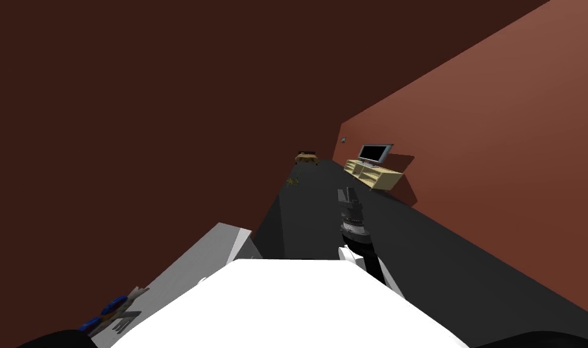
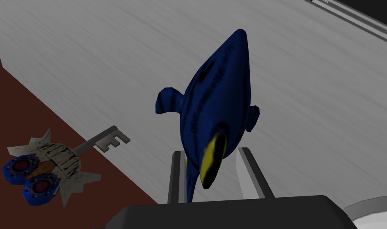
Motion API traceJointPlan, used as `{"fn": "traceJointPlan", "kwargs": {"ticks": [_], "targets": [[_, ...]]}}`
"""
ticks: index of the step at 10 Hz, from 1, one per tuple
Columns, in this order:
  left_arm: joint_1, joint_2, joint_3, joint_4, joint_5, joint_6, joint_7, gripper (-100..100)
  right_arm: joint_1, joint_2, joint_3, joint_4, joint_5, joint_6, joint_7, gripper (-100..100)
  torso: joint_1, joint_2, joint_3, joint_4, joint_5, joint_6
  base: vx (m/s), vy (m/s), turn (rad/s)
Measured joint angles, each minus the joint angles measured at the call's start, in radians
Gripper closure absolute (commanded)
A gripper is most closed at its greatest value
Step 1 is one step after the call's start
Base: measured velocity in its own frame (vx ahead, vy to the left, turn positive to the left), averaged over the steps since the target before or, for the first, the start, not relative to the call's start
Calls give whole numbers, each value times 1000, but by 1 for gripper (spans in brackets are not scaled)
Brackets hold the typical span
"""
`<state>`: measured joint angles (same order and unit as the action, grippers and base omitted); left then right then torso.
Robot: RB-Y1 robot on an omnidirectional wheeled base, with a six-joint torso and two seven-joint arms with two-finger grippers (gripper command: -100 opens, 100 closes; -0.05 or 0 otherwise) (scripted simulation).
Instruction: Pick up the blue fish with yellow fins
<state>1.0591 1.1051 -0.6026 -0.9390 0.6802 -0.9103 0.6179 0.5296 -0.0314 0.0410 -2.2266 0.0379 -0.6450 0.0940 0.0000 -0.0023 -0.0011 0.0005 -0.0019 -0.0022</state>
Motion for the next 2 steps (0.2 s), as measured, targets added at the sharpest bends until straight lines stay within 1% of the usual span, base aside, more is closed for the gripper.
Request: {"fn": "traceJointPlan", "kwargs": {"ticks": [1, 2], "targets": [[4, 0, -1, -5, 3, -4, -21, 100, 0, 0, 0, 0, 0, 0, 0, 0, 0, 3, 1, 1, 0, 1, 17, 6, -11], [4, 0, -1, -6, 4, -4, -25, 0, 0, 0, 0, 0, 0, 0, 0, 0, -1, 5, 3, 1, -1, 1, 6, 1, -2]]}}
